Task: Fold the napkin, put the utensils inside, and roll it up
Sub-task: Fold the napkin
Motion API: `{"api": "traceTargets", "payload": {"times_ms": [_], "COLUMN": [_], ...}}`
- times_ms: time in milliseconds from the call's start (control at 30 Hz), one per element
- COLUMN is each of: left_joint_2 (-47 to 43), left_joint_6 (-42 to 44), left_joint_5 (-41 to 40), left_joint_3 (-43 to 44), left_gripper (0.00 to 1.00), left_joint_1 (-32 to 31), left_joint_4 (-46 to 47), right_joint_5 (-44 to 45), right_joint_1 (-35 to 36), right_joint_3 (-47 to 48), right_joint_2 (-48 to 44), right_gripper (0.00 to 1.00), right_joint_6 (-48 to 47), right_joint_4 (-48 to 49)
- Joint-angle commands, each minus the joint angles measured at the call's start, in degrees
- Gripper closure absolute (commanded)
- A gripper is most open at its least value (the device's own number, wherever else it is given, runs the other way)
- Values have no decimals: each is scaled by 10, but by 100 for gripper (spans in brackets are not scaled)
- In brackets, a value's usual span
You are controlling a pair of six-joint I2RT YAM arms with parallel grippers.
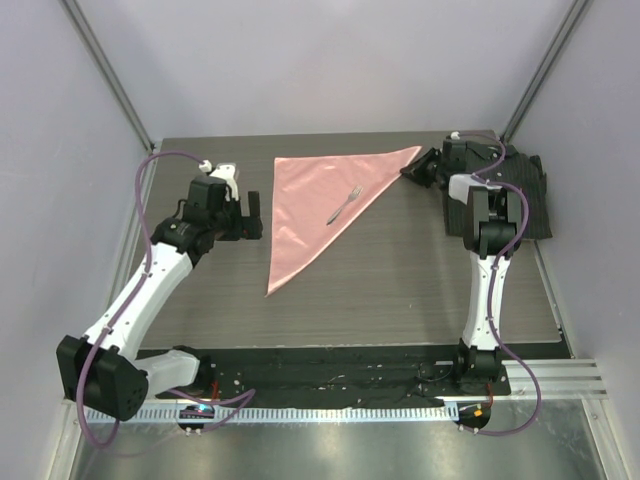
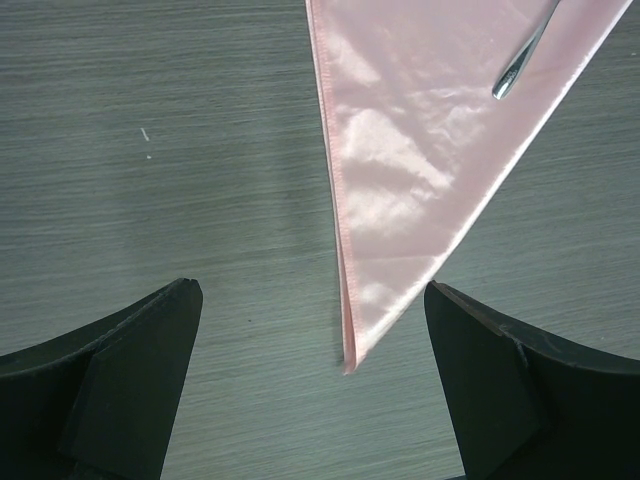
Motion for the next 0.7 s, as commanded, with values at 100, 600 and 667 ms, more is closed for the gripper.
{"api": "traceTargets", "payload": {"times_ms": [100, 600, 667], "left_joint_2": [-23, -58, -65], "left_joint_6": [10, 4, 2], "left_joint_5": [-4, 10, 12], "left_joint_3": [3, -2, -3], "left_gripper": [0, 0, 0], "left_joint_1": [3, 3, 3], "left_joint_4": [8, 17, 18], "right_joint_5": [33, 113, 127], "right_joint_1": [16, 69, 76], "right_joint_3": [-119, -430, -477], "right_joint_2": [-45, -251, -290], "right_gripper": [99, 99, 99], "right_joint_6": [1, 16, 15], "right_joint_4": [18, 94, 95]}}
